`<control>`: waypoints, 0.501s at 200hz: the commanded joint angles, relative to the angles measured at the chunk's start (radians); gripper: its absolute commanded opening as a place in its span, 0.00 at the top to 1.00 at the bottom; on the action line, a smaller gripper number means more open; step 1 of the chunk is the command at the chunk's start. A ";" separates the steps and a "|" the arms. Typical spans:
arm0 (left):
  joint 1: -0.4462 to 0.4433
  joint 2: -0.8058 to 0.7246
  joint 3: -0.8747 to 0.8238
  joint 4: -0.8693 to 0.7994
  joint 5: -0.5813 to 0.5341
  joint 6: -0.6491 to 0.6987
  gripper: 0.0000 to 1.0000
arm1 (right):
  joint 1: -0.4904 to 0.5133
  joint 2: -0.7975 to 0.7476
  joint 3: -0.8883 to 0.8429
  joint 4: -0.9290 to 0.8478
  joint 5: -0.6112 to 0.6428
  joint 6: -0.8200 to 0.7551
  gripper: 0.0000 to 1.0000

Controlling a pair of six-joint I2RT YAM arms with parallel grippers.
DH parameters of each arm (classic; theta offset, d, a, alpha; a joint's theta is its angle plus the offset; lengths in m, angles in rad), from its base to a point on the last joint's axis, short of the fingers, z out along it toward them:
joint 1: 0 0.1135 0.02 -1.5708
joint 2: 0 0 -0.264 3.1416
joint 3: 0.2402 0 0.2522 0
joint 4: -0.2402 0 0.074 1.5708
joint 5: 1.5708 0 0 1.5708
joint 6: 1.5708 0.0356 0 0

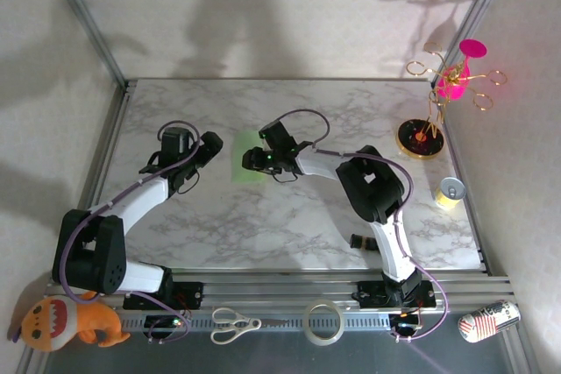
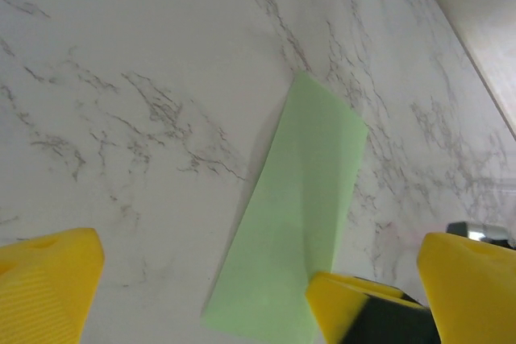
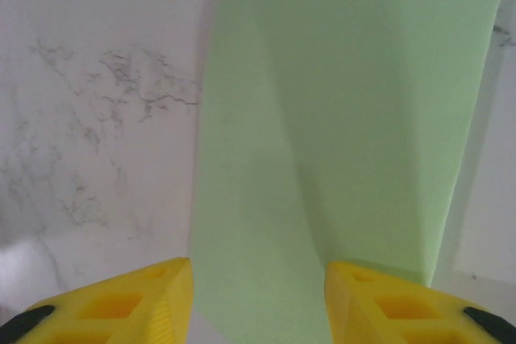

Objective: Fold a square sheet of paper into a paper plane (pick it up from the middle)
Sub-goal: Move the paper to the center of the table.

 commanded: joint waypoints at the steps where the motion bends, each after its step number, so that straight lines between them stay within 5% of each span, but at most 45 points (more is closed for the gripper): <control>1: 0.007 -0.010 -0.008 0.033 0.039 -0.009 0.00 | 0.002 0.025 0.038 -0.096 0.020 -0.025 0.53; 100: -0.044 0.089 0.005 0.045 0.238 0.000 0.00 | -0.047 -0.314 -0.461 -0.040 0.011 -0.100 0.53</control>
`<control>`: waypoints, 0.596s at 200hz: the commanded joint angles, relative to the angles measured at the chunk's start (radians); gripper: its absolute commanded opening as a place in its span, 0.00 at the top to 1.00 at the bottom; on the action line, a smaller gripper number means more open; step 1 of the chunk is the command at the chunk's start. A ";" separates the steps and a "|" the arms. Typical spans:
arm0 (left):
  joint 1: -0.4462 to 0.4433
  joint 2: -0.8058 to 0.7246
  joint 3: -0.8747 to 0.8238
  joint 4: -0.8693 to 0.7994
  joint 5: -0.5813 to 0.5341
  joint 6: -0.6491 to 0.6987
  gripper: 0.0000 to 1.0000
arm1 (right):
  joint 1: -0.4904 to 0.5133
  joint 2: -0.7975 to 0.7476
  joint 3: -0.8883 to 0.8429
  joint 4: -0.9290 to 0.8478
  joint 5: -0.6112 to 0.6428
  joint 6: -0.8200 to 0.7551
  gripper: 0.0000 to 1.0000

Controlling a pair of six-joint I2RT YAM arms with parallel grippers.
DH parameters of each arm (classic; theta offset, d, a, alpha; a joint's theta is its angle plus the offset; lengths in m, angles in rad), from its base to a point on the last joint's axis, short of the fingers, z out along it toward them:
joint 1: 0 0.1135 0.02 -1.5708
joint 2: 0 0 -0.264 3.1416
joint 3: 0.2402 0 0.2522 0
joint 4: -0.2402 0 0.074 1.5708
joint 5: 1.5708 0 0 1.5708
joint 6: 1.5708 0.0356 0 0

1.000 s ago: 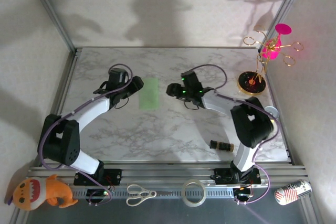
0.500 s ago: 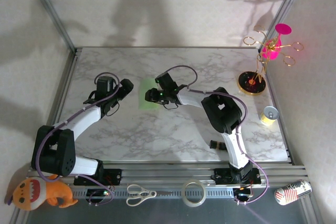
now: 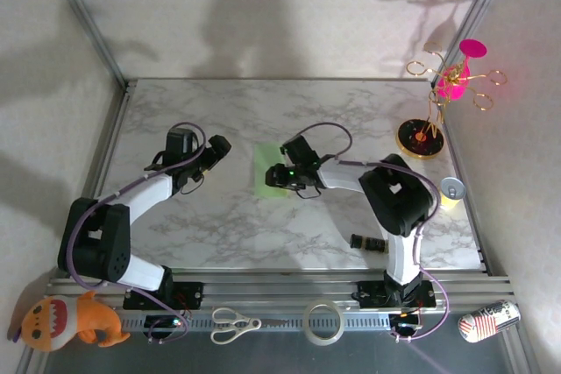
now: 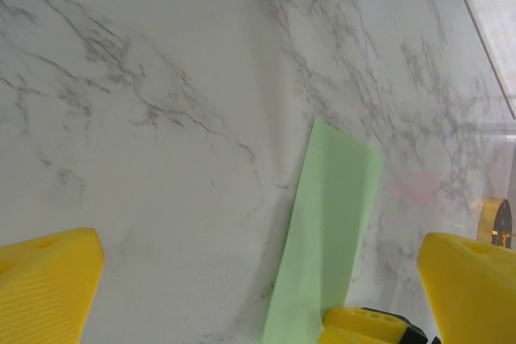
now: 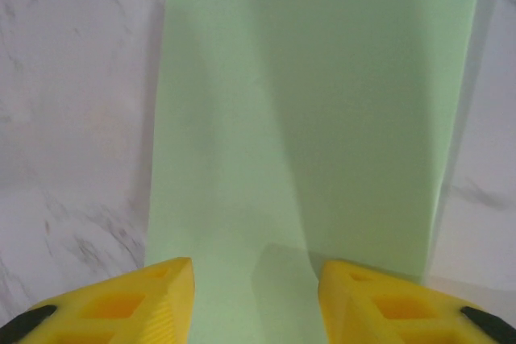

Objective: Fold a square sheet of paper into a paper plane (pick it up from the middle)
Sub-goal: Move the paper to the center of the table.

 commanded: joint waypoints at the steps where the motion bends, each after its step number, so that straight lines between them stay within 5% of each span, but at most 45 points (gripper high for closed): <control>1: -0.034 0.013 0.005 0.004 0.077 0.000 0.00 | -0.003 -0.058 -0.080 -0.041 -0.009 -0.022 0.53; 49: -0.132 0.015 -0.013 0.003 0.125 -0.045 0.00 | -0.045 -0.169 -0.036 0.036 0.055 0.049 0.52; 119: -0.248 -0.008 -0.095 0.068 0.155 -0.166 0.01 | -0.053 -0.043 0.030 -0.016 0.056 0.041 0.57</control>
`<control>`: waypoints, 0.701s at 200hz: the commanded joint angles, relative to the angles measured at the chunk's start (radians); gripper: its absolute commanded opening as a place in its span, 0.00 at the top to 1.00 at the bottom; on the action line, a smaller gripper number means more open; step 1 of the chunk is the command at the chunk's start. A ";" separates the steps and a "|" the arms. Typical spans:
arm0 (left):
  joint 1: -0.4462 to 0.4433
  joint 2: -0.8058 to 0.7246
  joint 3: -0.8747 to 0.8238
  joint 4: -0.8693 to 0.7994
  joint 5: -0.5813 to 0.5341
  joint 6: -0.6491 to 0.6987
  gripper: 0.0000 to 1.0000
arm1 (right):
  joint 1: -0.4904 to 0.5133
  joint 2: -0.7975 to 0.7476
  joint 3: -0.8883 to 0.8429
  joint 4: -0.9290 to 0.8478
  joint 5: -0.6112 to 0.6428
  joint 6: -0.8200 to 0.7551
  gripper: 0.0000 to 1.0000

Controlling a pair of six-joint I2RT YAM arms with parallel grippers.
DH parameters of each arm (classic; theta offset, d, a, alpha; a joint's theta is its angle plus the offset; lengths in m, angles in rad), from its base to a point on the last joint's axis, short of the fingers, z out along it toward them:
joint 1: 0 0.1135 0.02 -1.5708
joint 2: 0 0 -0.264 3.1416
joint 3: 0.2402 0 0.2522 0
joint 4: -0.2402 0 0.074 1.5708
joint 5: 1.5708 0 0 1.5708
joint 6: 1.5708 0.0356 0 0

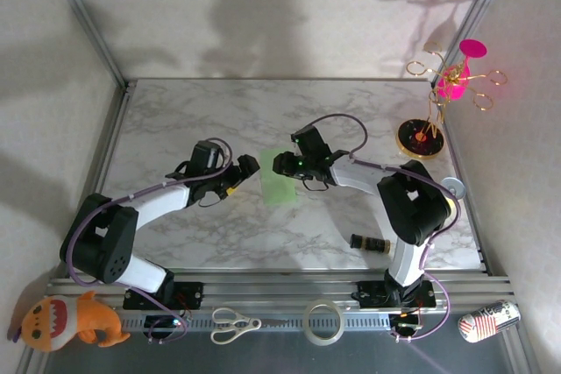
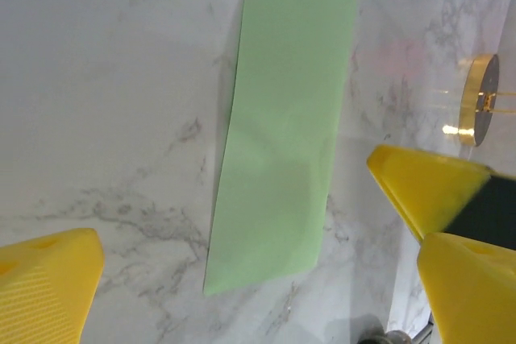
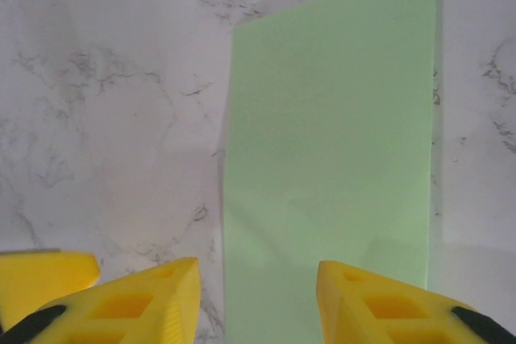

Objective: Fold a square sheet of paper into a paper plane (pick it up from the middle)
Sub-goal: Move the paper to the center of the table.

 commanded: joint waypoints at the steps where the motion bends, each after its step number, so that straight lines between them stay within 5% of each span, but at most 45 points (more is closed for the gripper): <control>1: -0.030 -0.020 -0.031 0.049 0.032 -0.071 0.01 | -0.006 0.042 0.022 -0.032 0.009 0.011 0.57; 140: -0.129 0.109 -0.050 0.130 0.064 -0.188 0.58 | -0.018 0.134 -0.022 -0.110 0.064 0.110 0.61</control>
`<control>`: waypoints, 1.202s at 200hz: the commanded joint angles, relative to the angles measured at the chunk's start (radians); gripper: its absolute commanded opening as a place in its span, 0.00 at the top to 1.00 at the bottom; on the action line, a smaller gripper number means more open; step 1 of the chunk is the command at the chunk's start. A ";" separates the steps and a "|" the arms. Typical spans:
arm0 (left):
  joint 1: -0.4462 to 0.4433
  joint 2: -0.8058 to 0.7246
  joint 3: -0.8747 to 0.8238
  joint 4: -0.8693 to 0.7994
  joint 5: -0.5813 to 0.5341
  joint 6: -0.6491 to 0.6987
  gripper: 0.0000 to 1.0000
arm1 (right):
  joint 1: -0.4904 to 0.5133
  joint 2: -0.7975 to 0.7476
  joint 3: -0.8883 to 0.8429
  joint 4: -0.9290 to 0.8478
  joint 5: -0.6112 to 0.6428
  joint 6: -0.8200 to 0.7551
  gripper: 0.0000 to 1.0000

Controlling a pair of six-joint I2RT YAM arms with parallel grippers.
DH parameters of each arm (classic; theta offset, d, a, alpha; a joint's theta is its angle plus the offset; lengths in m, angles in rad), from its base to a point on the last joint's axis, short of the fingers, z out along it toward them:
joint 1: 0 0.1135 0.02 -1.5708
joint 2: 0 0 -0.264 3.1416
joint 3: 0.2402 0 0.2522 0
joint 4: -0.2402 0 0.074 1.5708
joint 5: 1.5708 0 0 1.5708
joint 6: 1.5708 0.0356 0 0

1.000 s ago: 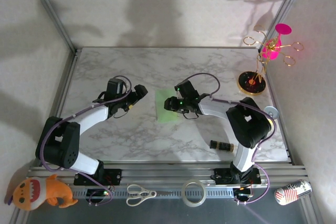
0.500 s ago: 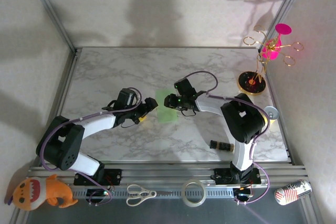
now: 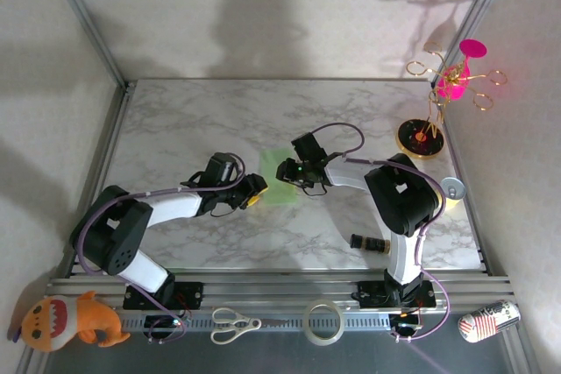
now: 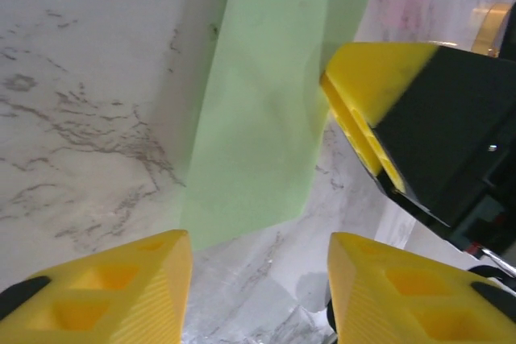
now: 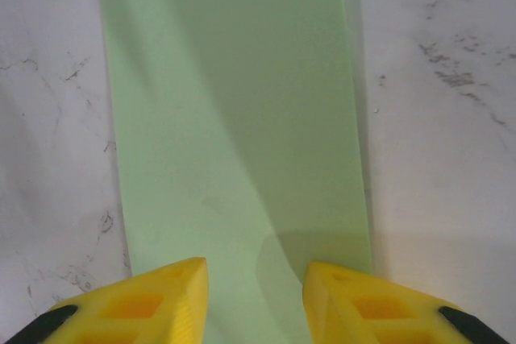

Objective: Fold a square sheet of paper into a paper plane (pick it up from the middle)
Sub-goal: Move the paper to the center of the table, then third fold the triangle at the center of the table.

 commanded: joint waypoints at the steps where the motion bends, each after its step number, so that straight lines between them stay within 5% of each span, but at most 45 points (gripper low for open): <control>1: -0.014 0.030 0.002 0.010 0.011 0.001 0.58 | -0.011 0.045 -0.024 -0.076 0.044 0.015 0.61; 240: 0.016 0.215 0.167 0.014 0.024 0.093 0.74 | -0.022 0.055 -0.018 -0.079 -0.035 -0.028 0.63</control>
